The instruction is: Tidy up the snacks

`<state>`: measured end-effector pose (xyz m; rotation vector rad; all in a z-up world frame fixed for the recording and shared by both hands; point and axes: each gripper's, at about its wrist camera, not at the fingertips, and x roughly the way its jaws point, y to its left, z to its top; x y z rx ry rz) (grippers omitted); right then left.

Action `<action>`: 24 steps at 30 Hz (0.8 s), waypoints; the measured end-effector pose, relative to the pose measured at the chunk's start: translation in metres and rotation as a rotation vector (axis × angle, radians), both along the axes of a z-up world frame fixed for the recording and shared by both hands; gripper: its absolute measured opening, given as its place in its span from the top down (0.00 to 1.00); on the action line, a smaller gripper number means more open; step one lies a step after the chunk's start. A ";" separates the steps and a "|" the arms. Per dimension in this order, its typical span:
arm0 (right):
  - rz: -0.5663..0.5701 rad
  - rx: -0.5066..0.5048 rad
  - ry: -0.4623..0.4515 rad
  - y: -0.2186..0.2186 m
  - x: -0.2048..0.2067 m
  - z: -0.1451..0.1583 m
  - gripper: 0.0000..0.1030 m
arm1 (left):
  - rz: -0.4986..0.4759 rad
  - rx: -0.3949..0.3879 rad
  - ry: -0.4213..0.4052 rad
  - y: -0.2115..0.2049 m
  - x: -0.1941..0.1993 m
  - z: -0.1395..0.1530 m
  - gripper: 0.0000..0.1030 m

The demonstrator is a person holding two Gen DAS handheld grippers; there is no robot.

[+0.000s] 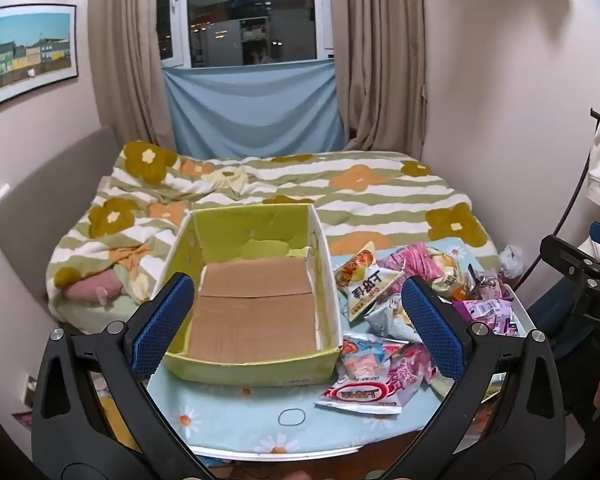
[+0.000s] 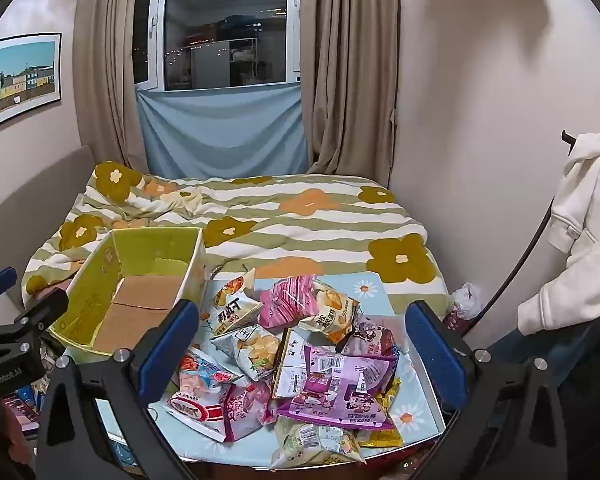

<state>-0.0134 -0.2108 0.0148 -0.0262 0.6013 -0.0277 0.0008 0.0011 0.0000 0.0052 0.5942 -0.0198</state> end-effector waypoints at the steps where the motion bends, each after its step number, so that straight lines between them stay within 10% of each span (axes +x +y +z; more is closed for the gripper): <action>1: 0.001 0.001 -0.008 0.000 0.000 0.000 0.00 | 0.000 -0.006 0.003 0.001 0.001 0.000 0.00; 24: -0.002 0.017 0.010 -0.002 -0.004 -0.002 0.00 | 0.007 0.034 -0.027 -0.005 -0.007 0.001 0.00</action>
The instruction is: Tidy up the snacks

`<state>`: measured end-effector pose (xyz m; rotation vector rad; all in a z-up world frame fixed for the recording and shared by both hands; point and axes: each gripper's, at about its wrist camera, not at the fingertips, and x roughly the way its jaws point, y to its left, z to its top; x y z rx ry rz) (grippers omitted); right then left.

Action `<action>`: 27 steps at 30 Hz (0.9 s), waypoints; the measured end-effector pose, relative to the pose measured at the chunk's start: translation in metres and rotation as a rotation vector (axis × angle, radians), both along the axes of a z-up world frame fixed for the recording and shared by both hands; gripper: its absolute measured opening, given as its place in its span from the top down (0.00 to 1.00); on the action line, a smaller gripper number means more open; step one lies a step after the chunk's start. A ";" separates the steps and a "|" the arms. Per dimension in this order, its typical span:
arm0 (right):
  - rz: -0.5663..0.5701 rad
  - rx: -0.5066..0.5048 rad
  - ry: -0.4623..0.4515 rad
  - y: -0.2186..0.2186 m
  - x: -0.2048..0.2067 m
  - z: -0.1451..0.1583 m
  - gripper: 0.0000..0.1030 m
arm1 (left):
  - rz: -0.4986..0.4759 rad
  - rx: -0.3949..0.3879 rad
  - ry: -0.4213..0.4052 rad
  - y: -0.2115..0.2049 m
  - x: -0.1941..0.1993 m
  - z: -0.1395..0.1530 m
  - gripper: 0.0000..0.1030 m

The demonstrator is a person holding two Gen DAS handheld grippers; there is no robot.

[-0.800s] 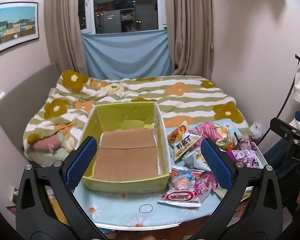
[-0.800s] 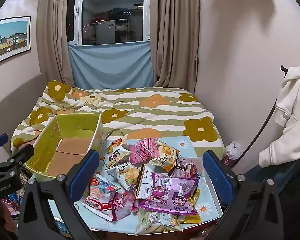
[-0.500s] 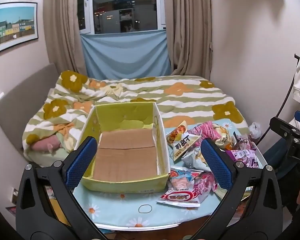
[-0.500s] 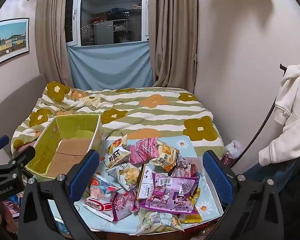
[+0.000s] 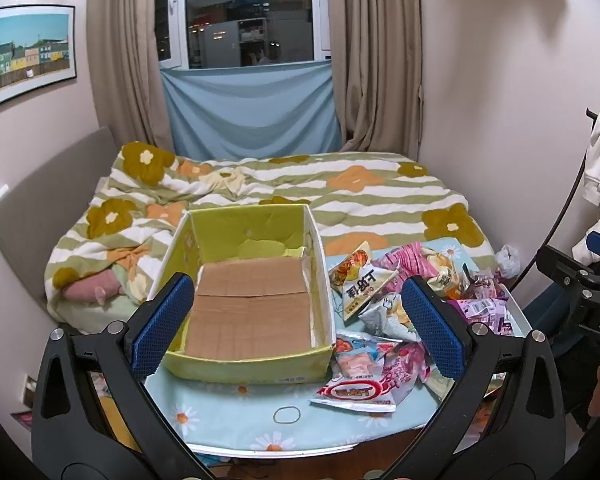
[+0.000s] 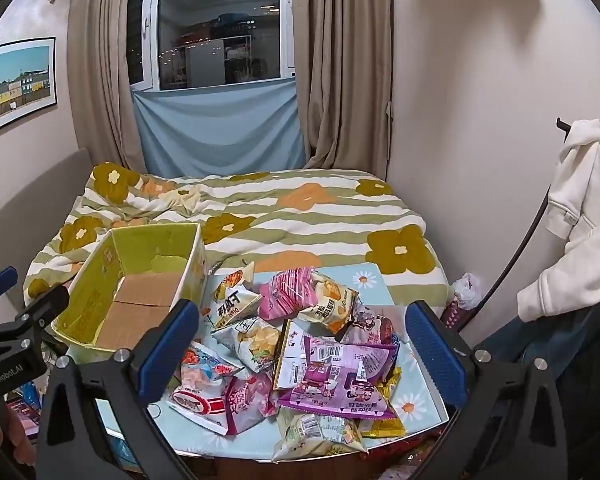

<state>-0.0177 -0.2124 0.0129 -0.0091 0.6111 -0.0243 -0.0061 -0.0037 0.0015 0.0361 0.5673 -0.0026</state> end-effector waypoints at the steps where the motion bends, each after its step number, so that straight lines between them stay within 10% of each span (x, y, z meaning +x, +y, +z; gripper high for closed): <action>1: -0.002 0.002 0.000 -0.001 0.000 0.000 0.00 | 0.001 0.000 0.000 0.000 -0.001 0.000 0.00; 27: 0.006 0.031 0.002 -0.001 -0.009 -0.001 0.00 | 0.004 0.016 -0.019 -0.006 -0.008 0.013 0.00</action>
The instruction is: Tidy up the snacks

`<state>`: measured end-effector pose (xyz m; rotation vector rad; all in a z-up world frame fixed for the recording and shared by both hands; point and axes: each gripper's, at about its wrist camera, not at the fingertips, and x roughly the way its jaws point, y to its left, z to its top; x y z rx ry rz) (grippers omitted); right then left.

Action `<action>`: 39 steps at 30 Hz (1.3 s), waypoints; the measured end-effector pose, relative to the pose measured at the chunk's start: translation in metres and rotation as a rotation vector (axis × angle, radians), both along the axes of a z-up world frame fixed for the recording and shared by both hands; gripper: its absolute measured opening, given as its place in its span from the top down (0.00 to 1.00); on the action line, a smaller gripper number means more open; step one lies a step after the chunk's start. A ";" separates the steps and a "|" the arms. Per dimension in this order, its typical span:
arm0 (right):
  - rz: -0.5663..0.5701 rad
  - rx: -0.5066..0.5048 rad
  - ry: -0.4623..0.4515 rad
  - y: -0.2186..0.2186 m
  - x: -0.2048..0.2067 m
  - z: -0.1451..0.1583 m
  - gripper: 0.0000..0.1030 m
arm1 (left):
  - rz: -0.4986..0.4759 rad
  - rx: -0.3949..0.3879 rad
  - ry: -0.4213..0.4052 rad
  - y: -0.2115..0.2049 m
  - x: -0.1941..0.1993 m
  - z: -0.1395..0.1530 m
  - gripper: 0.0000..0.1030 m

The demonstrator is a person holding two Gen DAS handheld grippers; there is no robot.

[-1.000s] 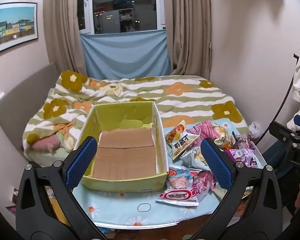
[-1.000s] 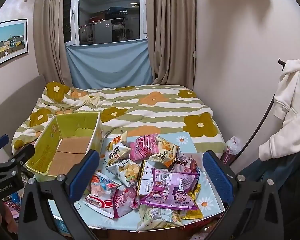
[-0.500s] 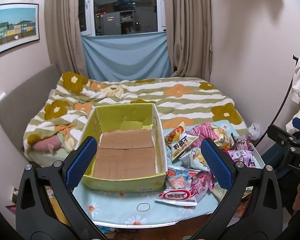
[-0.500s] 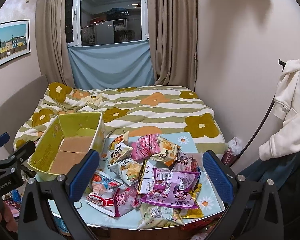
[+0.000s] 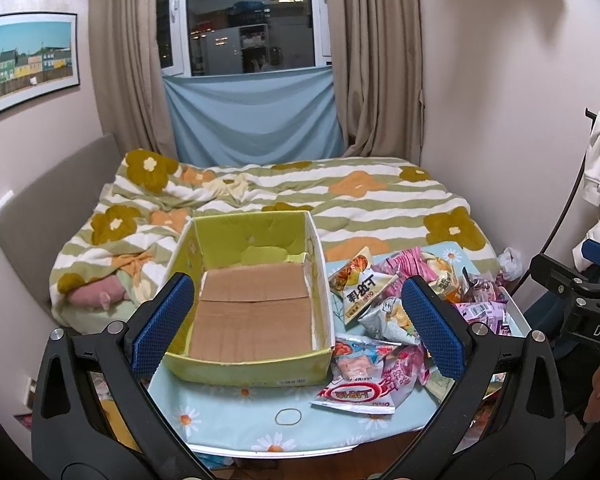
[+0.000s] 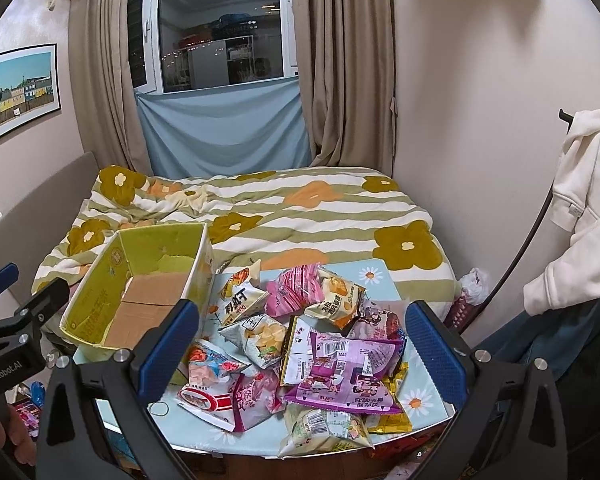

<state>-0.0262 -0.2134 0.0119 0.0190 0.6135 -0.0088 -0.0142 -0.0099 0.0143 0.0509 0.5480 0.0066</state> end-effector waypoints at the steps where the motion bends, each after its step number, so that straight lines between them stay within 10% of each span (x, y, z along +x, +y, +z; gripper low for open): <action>1: 0.000 0.001 0.000 0.000 0.000 0.000 0.00 | 0.000 0.000 0.001 0.000 0.000 0.000 0.00; 39: 0.014 -0.005 0.013 0.001 0.001 -0.005 0.00 | 0.000 -0.002 0.010 -0.001 -0.001 -0.002 0.00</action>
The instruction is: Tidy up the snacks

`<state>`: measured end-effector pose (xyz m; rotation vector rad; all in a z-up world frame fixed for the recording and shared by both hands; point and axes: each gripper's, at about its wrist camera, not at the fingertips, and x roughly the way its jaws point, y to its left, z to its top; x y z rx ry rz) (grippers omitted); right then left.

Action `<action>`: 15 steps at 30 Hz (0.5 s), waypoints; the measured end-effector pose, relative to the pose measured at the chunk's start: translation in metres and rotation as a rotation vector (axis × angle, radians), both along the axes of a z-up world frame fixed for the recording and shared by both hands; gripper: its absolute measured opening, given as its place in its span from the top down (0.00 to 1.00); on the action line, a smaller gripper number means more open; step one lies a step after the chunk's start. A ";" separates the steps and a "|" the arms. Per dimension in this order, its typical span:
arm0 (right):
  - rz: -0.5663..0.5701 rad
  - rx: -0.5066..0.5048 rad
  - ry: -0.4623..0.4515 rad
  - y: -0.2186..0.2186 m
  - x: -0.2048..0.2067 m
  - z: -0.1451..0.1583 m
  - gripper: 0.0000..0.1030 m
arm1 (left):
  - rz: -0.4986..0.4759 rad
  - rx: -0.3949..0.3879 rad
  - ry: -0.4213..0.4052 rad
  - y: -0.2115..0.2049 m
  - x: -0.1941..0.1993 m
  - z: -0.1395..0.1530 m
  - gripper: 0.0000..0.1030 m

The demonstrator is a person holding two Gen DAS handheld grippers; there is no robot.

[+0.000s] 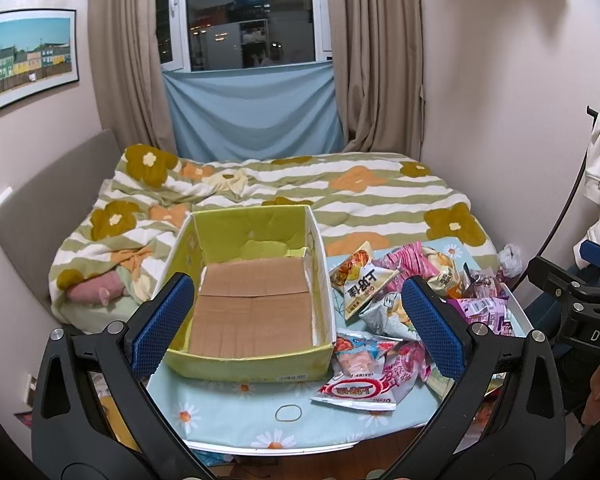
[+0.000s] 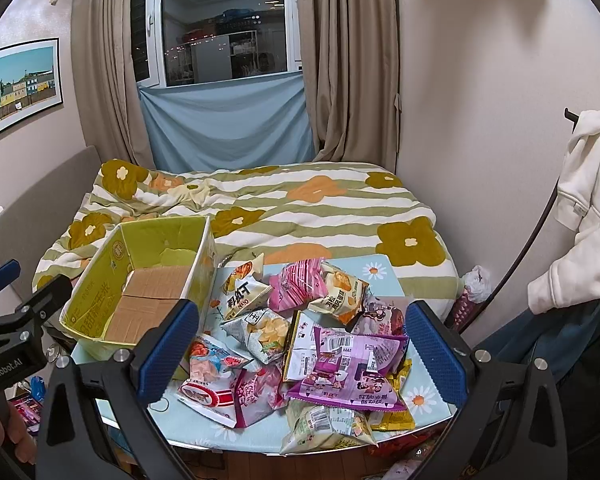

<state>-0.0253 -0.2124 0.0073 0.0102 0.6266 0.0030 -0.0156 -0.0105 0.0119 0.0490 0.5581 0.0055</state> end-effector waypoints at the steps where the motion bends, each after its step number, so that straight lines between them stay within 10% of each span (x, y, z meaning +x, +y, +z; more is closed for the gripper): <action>1: 0.000 0.000 0.000 0.000 0.000 0.000 0.00 | 0.000 0.000 0.001 0.000 0.000 0.000 0.00; 15: -0.048 -0.005 0.044 -0.024 -0.003 -0.003 0.00 | -0.075 -0.042 0.074 -0.009 0.012 -0.017 0.00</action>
